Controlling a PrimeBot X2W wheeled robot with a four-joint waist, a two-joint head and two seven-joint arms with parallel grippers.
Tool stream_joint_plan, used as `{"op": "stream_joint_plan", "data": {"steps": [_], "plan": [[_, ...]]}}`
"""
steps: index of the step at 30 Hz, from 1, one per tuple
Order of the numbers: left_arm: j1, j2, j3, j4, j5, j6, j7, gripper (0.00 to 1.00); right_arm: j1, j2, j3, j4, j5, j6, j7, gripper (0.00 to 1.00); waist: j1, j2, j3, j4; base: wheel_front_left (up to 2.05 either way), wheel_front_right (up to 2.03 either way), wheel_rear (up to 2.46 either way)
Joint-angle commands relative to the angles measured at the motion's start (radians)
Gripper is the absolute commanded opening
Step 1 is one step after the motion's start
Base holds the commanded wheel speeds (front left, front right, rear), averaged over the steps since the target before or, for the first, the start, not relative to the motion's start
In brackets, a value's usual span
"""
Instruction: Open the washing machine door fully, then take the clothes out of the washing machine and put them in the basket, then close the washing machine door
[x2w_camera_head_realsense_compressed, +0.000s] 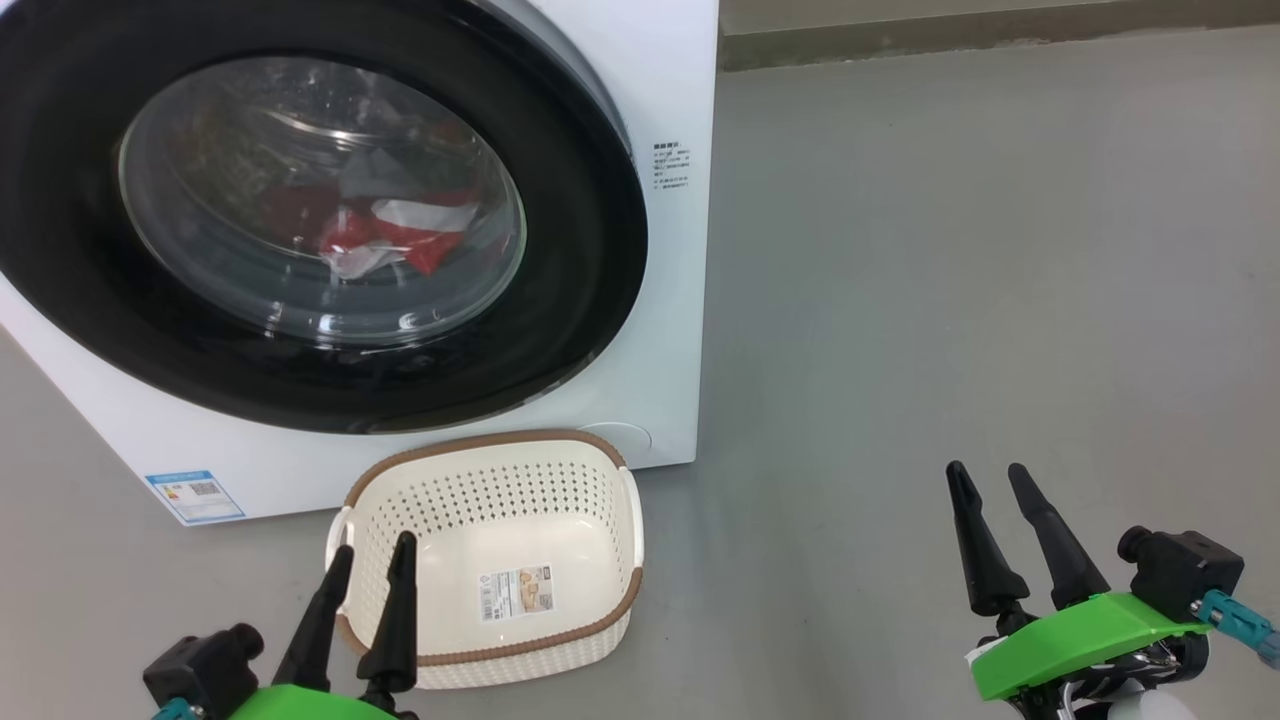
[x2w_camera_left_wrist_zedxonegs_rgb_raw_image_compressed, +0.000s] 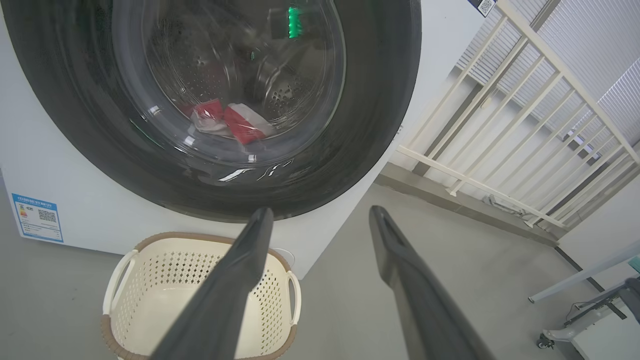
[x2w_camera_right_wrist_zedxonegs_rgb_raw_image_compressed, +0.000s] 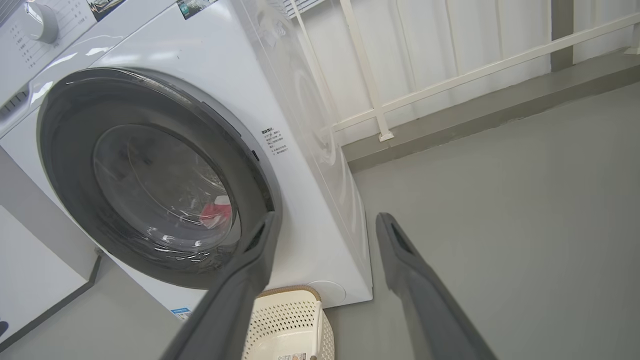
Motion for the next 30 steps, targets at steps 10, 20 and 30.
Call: {"op": "stream_joint_plan", "data": {"steps": [10, 20, 30], "plan": [[-0.047, 0.019, 0.007, -0.033, 0.136, 0.011, -0.046, 1.00, -0.056, -0.014, 0.040, -0.046, -0.146, -0.001, -0.041, 1.00, -0.0001, 0.0000, 0.000, -0.003, 0.00, 0.00, 0.00], [-0.055, 0.021, 0.002, -0.050, 0.248, 0.018, -0.079, 1.00, -0.064, -0.016, 0.060, -0.058, -0.274, -0.001, -0.074, 1.00, -0.0001, 0.0000, 0.001, -0.003, 0.00, 0.00, 0.00], [-0.058, 0.022, -0.002, -0.059, 0.339, 0.023, -0.105, 1.00, -0.065, -0.018, 0.066, -0.066, -0.376, -0.001, -0.100, 1.00, -0.0001, 0.0000, 0.000, -0.003, 0.00, 0.00, 0.00]]}}
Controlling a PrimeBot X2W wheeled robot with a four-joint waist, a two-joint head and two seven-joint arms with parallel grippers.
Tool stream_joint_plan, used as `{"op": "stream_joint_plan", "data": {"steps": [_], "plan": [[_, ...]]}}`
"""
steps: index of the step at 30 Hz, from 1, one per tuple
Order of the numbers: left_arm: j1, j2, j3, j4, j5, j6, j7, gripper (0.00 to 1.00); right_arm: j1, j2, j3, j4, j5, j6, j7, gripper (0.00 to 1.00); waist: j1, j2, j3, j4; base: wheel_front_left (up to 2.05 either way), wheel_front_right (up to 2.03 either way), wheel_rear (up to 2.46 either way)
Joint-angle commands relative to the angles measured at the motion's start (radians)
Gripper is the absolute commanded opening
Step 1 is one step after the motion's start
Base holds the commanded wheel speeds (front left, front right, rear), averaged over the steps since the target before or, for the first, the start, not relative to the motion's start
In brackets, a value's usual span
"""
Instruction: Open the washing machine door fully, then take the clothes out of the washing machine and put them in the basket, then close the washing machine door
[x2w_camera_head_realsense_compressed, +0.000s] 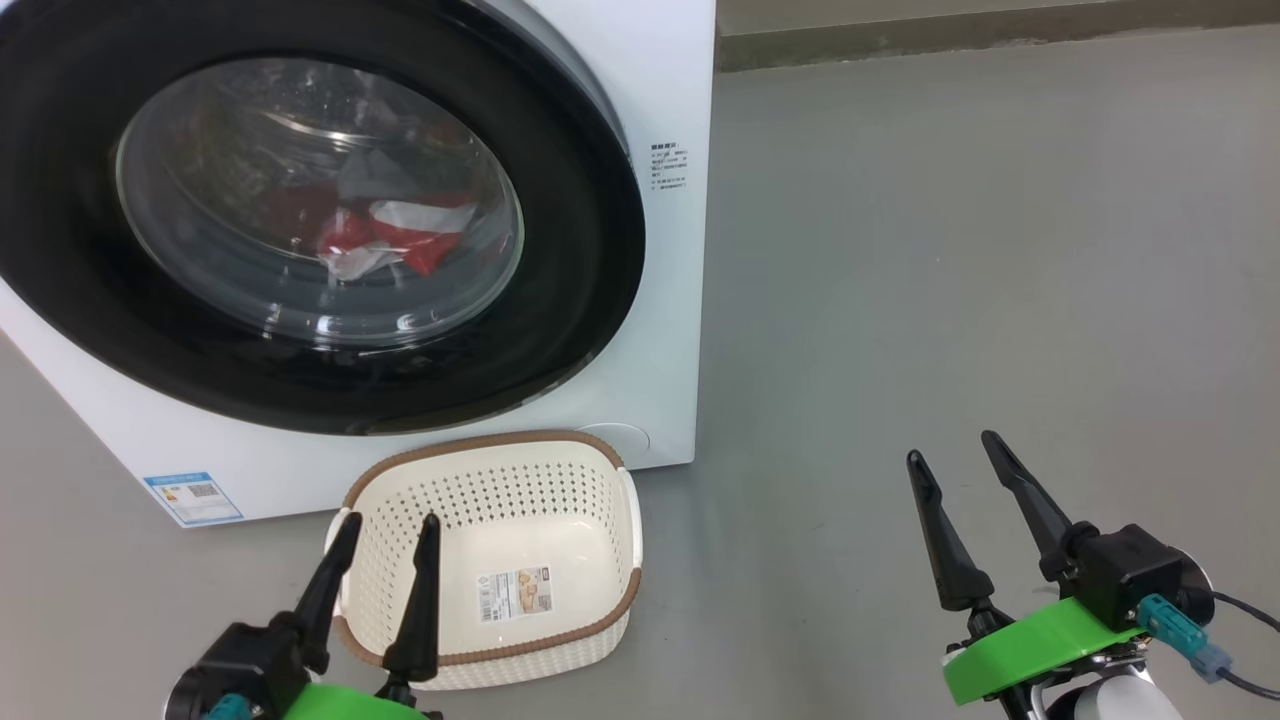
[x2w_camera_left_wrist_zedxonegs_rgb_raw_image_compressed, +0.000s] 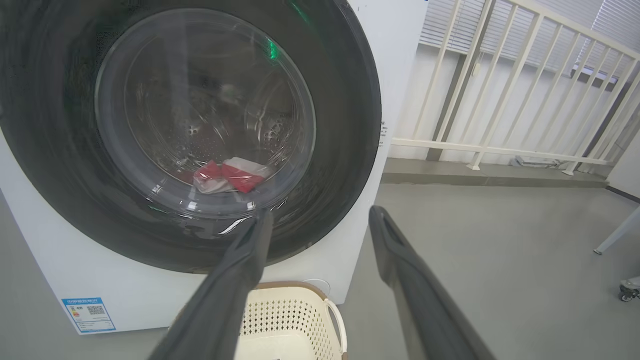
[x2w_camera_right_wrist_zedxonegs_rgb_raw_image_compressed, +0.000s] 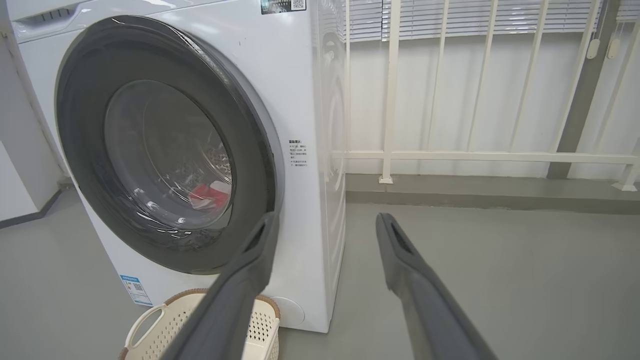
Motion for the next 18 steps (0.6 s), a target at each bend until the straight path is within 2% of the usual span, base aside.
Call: {"op": "stream_joint_plan", "data": {"steps": [1, 4, 18], "plan": [[-0.042, 0.016, 0.027, -0.032, 0.029, 0.006, -0.017, 1.00, -0.045, -0.012, 0.029, -0.032, -0.031, -0.001, -0.014, 1.00, 0.0000, -0.0001, 0.000, 0.000, 0.00, 0.00, 0.00], [-0.045, 0.016, 0.030, -0.033, 0.060, 0.006, -0.025, 1.00, -0.046, -0.012, 0.029, -0.036, -0.062, -0.001, -0.023, 1.00, 0.0000, -0.0001, 0.001, 0.000, 0.00, 0.00, 0.00], [-0.049, 0.016, 0.050, -0.025, 0.059, 0.011, -0.025, 1.00, -0.049, -0.012, 0.018, -0.039, -0.065, -0.001, -0.023, 1.00, 0.0000, -0.0001, 0.012, 0.002, 0.00, 0.00, 0.00]]}}
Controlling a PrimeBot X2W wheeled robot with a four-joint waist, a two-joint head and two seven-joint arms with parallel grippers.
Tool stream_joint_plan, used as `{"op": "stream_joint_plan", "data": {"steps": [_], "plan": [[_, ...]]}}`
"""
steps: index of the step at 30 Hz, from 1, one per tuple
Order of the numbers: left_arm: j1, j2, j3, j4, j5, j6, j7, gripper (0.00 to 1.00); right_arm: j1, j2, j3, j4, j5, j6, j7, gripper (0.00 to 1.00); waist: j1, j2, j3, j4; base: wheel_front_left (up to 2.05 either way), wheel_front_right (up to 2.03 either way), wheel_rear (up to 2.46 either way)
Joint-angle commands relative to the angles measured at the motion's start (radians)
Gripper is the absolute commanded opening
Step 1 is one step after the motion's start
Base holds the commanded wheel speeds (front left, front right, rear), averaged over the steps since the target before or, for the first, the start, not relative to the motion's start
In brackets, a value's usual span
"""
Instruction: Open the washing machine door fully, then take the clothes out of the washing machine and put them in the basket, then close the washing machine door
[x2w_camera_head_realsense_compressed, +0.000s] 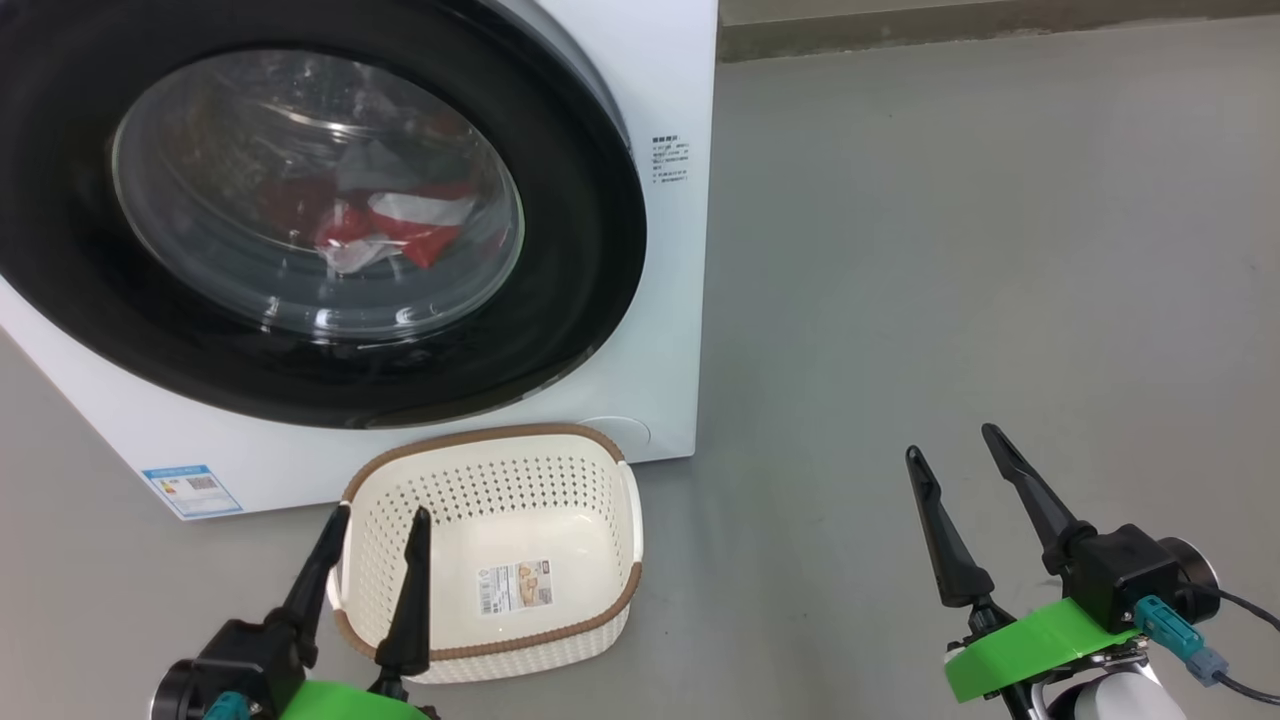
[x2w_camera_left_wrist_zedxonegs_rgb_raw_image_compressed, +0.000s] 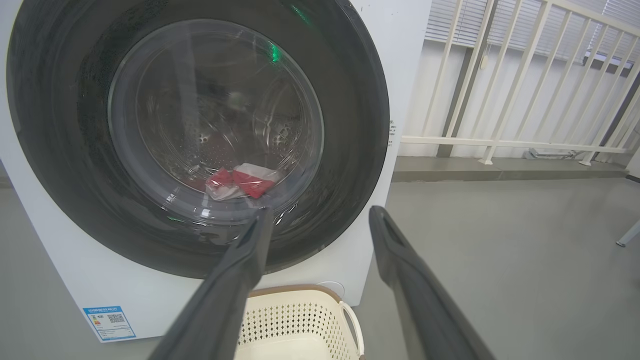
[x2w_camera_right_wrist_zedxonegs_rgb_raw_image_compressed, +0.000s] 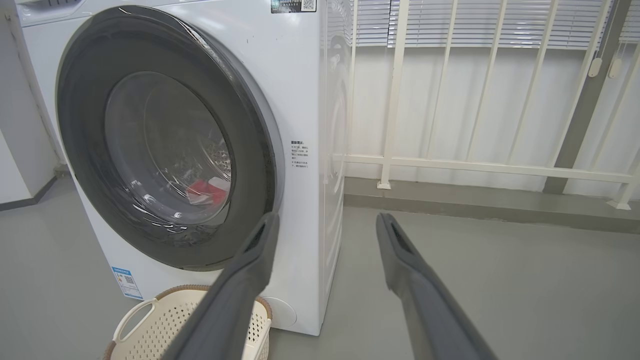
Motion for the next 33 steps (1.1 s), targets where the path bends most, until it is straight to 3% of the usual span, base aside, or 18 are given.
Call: {"op": "stream_joint_plan", "data": {"steps": [1, 4, 5, 6, 8, 10, 11, 23, 33], "plan": [[-0.043, 0.015, 0.036, -0.025, 0.004, 0.003, -0.012, 1.00, -0.046, -0.010, 0.020, -0.029, -0.008, -0.001, -0.009, 1.00, 0.0000, 0.0000, 0.002, 0.001, 0.00, 0.00, 0.00], [-0.045, 0.015, 0.038, -0.026, 0.010, 0.006, -0.012, 1.00, -0.047, -0.010, 0.018, -0.026, -0.004, -0.001, -0.009, 1.00, 0.0000, 0.0000, 0.005, 0.002, 0.00, 0.00, 0.00], [-0.045, 0.015, 0.039, -0.027, 0.011, 0.007, -0.012, 1.00, -0.048, -0.010, 0.019, -0.023, -0.002, -0.001, -0.009, 0.83, 0.0000, 0.0000, 0.006, 0.002, 0.00, 0.00, 0.00], [-0.045, 0.015, 0.040, -0.028, 0.012, 0.007, -0.012, 1.00, -0.051, -0.010, 0.021, -0.020, 0.000, -0.001, -0.009, 0.49, 0.0000, 0.0000, 0.008, 0.002, 0.00, 0.00, 0.00], [-0.041, 0.015, 0.044, -0.033, 0.014, 0.006, -0.012, 1.00, -0.058, -0.010, 0.028, -0.014, 0.006, -0.001, -0.009, 0.32, 0.0000, 0.0000, 0.011, 0.001, 0.00, 0.00, 0.00], [-0.036, 0.015, 0.049, -0.036, 0.007, 0.006, -0.012, 1.00, -0.067, -0.010, 0.035, -0.006, 0.014, -0.001, -0.009, 0.05, 0.0000, 0.0000, 0.017, 0.004, 0.00, 0.00, 0.00], [-0.035, 0.015, 0.052, -0.037, -0.002, 0.006, -0.012, 1.00, -0.073, -0.010, 0.038, -0.002, 0.015, -0.001, -0.009, 0.00, 0.0000, 0.0000, 0.023, 0.006, 0.00, 0.00, 0.00], [-0.075, 0.015, 0.060, -0.070, -0.013, -0.001, -0.012, 1.00, -0.194, -0.014, 0.056, 0.040, 0.110, -0.001, -0.009, 0.00, 0.0000, 0.0000, 0.127, 0.039, 0.00, 0.00, 0.00], [-0.129, 0.015, 0.047, -0.105, -0.015, 0.002, -0.012, 1.00, -0.365, -0.025, 0.083, 0.097, 0.371, -0.001, -0.009, 0.00, 0.0000, 0.0000, 0.239, 0.063, 0.00, 0.00, 0.00]]}}
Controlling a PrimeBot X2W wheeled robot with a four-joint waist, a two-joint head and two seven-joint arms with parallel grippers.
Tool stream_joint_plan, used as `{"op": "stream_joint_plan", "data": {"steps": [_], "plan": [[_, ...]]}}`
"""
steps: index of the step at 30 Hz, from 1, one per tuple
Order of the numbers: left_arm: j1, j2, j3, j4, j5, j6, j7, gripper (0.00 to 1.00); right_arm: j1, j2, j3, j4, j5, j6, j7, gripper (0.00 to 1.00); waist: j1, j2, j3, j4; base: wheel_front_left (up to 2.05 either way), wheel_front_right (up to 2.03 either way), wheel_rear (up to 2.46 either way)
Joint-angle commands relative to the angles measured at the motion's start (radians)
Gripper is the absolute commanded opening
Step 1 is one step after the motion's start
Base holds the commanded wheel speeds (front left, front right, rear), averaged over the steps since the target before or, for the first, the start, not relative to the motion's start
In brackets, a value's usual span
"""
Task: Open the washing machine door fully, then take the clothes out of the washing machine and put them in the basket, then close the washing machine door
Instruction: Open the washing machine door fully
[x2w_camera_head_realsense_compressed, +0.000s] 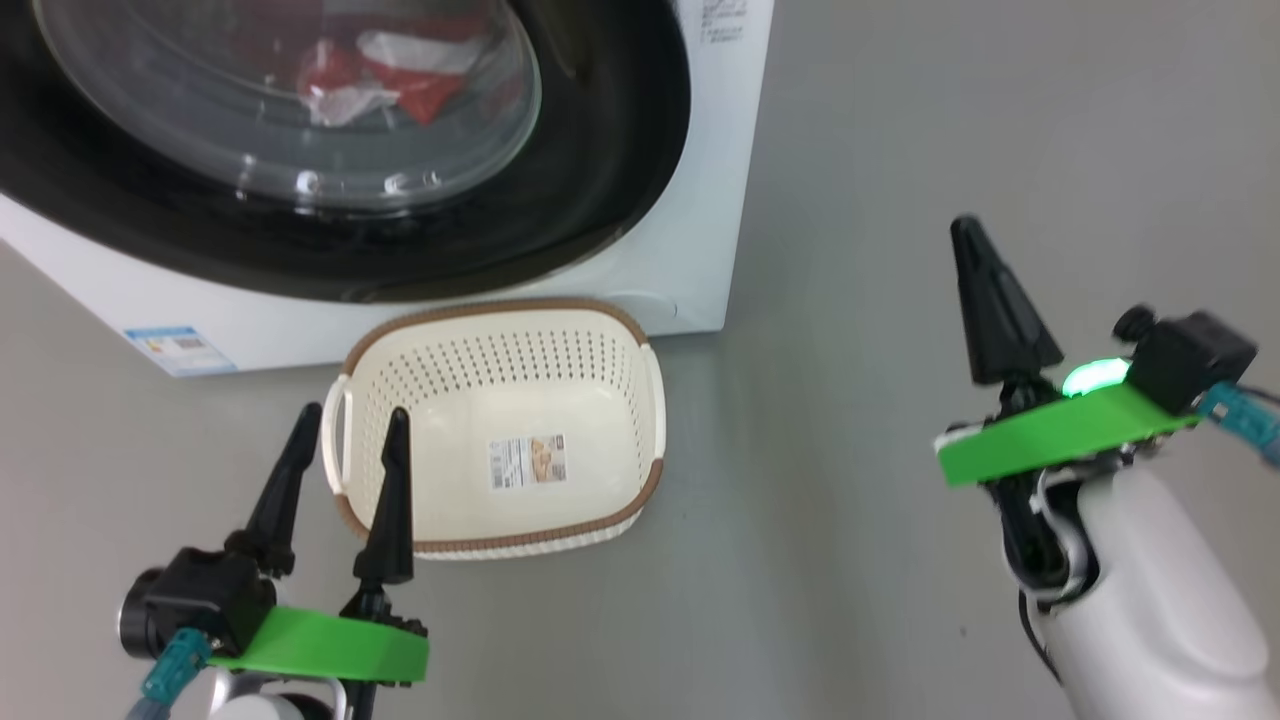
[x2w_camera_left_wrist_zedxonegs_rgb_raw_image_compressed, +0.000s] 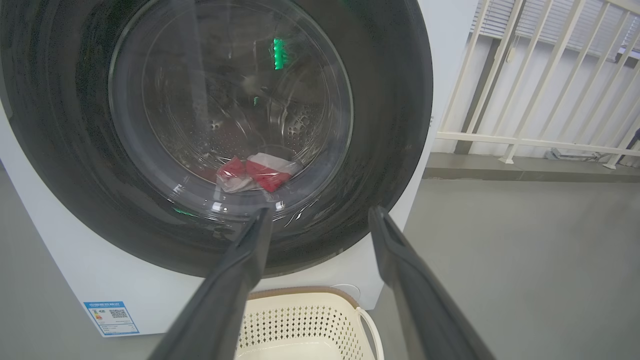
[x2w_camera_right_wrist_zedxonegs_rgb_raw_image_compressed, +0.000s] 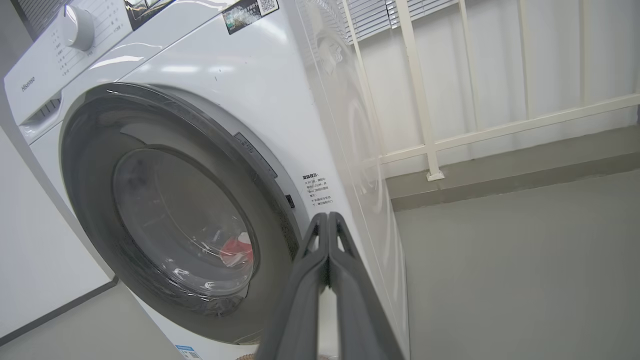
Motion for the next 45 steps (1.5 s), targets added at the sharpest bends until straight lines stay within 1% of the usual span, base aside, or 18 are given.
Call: {"op": "stream_joint_plan", "data": {"steps": [1, 6, 10, 13, 17, 23, 27, 28, 37, 45], "plan": [[-0.037, 0.015, 0.027, -0.034, -0.003, 0.002, -0.012, 1.00, -0.049, -0.007, 0.027, -0.010, 0.053, -0.001, -0.006, 0.00, 0.0000, -0.0001, 0.050, 0.018, 0.00, 0.00, 0.00], [-0.064, 0.015, 0.026, -0.051, 0.005, 0.000, -0.012, 1.00, -0.146, -0.039, 0.072, 0.045, 0.238, -0.001, -0.006, 0.00, 0.0000, -0.0001, 0.096, 0.029, 0.00, 0.00, 0.00], [-0.081, 0.015, 0.025, -0.064, 0.012, -0.002, -0.012, 1.00, -0.231, -0.070, 0.120, 0.065, 0.418, -0.001, 0.027, 0.00, 0.0000, -0.0001, 0.131, 0.037, 0.00, 0.00, 0.00], [-0.093, 0.015, 0.024, -0.075, 0.013, -0.004, -0.012, 1.00, -0.293, -0.095, 0.152, 0.072, 0.530, -0.001, 0.068, 0.00, 0.0000, -0.0001, 0.160, 0.043, 0.00, 0.00, 0.00], [-0.111, 0.015, 0.027, -0.081, 0.011, -0.006, -0.012, 1.00, -0.372, -0.112, 0.184, 0.083, 0.664, -0.001, 0.127, 0.00, 0.0000, -0.0001, 0.193, 0.052, 0.00, 0.00, 0.00], [-0.132, 0.015, 0.031, -0.083, 0.016, -0.009, -0.012, 1.00, -0.475, -0.116, 0.204, 0.101, 0.849, -0.001, 0.229, 0.00, 0.0000, -0.0001, 0.234, 0.067, 0.00, 0.00, 0.00], [-0.144, 0.015, 0.032, -0.089, 0.018, -0.011, -0.012, 1.00, -0.537, -0.115, 0.205, 0.113, 0.941, -0.001, 0.295, 0.00, 0.0000, -0.0001, 0.263, 0.076, 0.00, 0.00, 0.00], [-0.149, 0.015, 0.031, -0.091, 0.019, -0.012, -0.012, 1.00, -0.566, -0.110, 0.199, 0.122, 0.990, -0.001, 0.334, 0.00, 0.0000, -0.0001, 0.278, 0.080, 0.00, 0.00, 0.00], [-0.182, 0.015, 0.033, -0.102, 0.009, -0.013, -0.012, 1.00, -0.693, -0.094, 0.162, 0.156, 1.095, -0.001, 0.437, 0.00, 0.0000, -0.0001, 0.351, 0.091, 0.00, 0.00, 0.00], [-0.212, 0.015, 0.030, -0.103, 0.001, -0.015, -0.012, 1.00, -0.776, -0.085, 0.159, 0.183, 1.112, -0.001, 0.523, 0.00, 0.0000, -0.0001, 0.401, 0.106, 0.00, 0.00, 0.00]]}}
